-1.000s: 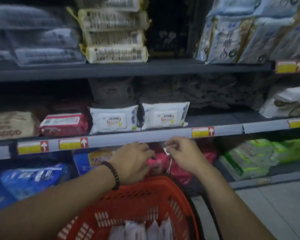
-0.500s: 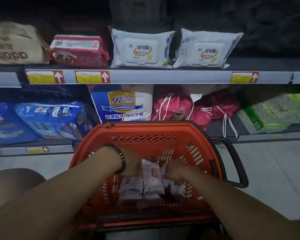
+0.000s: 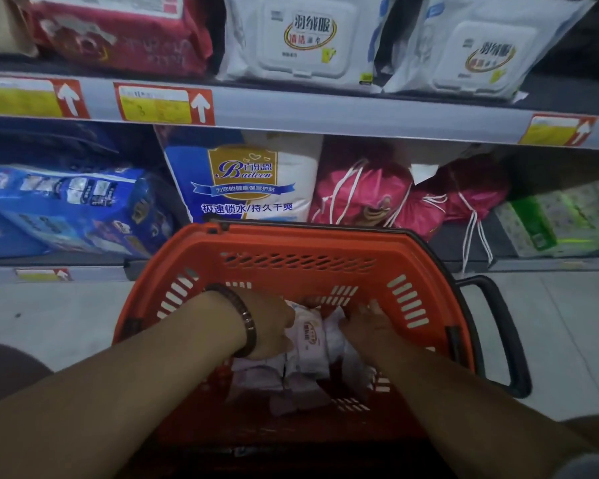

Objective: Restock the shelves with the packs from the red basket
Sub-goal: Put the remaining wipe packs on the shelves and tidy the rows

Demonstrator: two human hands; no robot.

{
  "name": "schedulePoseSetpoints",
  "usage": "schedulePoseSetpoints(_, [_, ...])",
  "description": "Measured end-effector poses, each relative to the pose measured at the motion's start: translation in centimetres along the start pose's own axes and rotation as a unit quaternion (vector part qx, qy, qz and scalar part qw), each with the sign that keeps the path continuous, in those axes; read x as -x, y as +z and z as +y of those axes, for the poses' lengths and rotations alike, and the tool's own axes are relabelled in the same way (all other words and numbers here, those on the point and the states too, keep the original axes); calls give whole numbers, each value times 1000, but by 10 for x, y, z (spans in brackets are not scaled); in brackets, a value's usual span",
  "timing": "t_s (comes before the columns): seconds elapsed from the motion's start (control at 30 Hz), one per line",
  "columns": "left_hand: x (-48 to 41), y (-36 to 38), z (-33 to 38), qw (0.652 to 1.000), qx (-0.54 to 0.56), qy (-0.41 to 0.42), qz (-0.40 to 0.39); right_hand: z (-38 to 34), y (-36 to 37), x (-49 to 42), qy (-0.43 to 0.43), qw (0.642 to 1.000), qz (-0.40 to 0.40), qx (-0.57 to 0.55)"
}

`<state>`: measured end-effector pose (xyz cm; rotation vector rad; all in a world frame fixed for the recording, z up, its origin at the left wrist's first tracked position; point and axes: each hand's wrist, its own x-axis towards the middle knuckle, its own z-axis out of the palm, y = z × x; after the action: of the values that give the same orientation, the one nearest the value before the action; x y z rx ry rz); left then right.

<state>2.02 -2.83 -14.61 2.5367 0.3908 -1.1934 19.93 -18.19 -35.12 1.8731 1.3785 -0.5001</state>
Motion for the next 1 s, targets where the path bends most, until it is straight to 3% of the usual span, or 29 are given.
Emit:
schedulePoseSetpoints(0.17, [-5, 4, 0, 1000, -14, -1, -19, 3, -15, 10, 5, 999, -44, 14])
schedulePoseSetpoints(0.33, [-1, 3, -1, 1000, 2, -10, -26, 18, -40, 26, -11, 989, -38, -144])
schedulePoseSetpoints(0.5, [3, 8, -13, 999, -14, -32, -38, 57, -89, 53, -91, 956, -13, -279])
schedulePoseSetpoints(0.67, [18, 6, -11, 995, 96, -17, 26, 83, -137, 91, -174, 838, 51, -514])
schedulePoseSetpoints(0.83, [17, 16, -37, 949, 309, -32, 57, 60, -149, 97, -260, 694, 43, -669])
schedulePoseSetpoints(0.93, [24, 18, -45, 933, 351, -70, 35, 45, -138, 84, -240, 645, 29, -725])
schedulePoseSetpoints(1.0, [21, 23, -52, 923, 366, -100, 62, 33, -125, 68, -166, 620, 28, -766])
